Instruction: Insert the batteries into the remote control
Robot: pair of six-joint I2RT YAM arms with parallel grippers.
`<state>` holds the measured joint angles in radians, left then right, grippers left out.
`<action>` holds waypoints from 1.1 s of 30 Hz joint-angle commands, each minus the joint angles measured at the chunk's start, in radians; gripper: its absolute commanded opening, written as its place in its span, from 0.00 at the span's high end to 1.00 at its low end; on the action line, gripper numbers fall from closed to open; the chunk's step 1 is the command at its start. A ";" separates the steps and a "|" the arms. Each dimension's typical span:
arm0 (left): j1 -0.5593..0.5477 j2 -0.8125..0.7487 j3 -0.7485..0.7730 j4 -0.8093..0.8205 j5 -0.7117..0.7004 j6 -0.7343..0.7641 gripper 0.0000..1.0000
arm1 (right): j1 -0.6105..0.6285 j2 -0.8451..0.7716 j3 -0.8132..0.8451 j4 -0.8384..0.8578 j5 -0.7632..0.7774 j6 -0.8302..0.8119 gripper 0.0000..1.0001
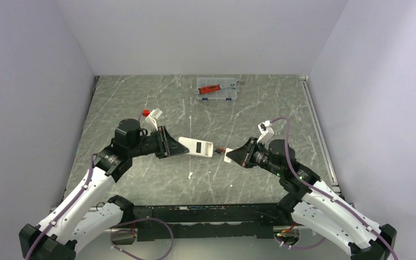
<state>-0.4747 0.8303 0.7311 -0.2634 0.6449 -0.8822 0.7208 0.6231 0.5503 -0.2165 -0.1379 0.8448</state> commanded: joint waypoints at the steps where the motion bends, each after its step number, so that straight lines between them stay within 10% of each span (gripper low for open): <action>1: 0.002 -0.005 0.051 -0.035 -0.031 0.061 1.00 | 0.001 0.034 0.011 -0.025 0.050 -0.023 0.99; 33: 0.003 -0.031 -0.019 0.038 0.017 0.018 1.00 | -0.344 0.295 -0.284 0.279 -0.337 -0.044 0.99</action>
<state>-0.4747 0.8013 0.7097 -0.2916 0.6319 -0.8581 0.4088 0.9058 0.2901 -0.0406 -0.4274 0.8146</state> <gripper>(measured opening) 0.256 0.077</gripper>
